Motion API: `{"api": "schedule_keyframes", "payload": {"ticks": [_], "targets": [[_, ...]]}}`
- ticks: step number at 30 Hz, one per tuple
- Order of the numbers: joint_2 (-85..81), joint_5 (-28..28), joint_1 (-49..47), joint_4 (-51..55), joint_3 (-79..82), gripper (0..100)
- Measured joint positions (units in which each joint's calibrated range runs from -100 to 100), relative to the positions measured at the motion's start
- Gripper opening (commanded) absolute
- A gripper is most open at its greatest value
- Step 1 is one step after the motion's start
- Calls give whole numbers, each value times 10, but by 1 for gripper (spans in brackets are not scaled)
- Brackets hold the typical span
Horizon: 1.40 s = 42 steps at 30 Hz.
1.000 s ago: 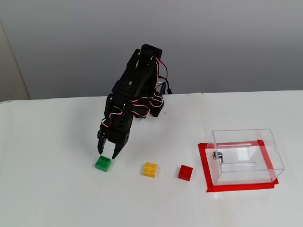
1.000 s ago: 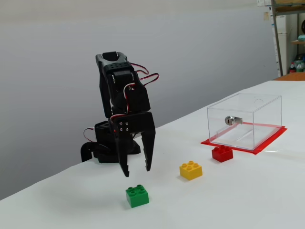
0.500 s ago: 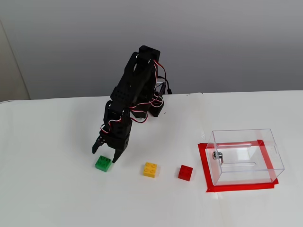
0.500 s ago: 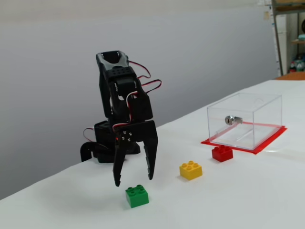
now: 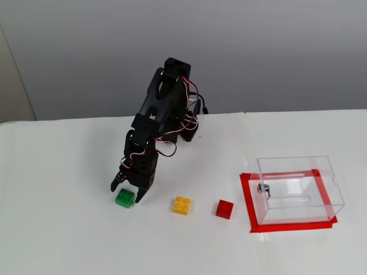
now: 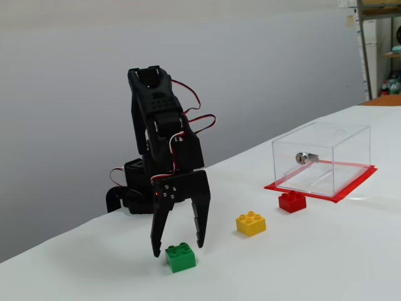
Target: Pick the green lego brick and place it into the transparent box
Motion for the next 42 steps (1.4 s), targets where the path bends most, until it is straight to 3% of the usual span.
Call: {"api": "schedule_keyframes", "payload": {"ticks": [20,27,42], "targets": [[43,0,0,-9,0,29],[43,1,0,-9,0,10],[24,1,0,-8,0,9]]}}
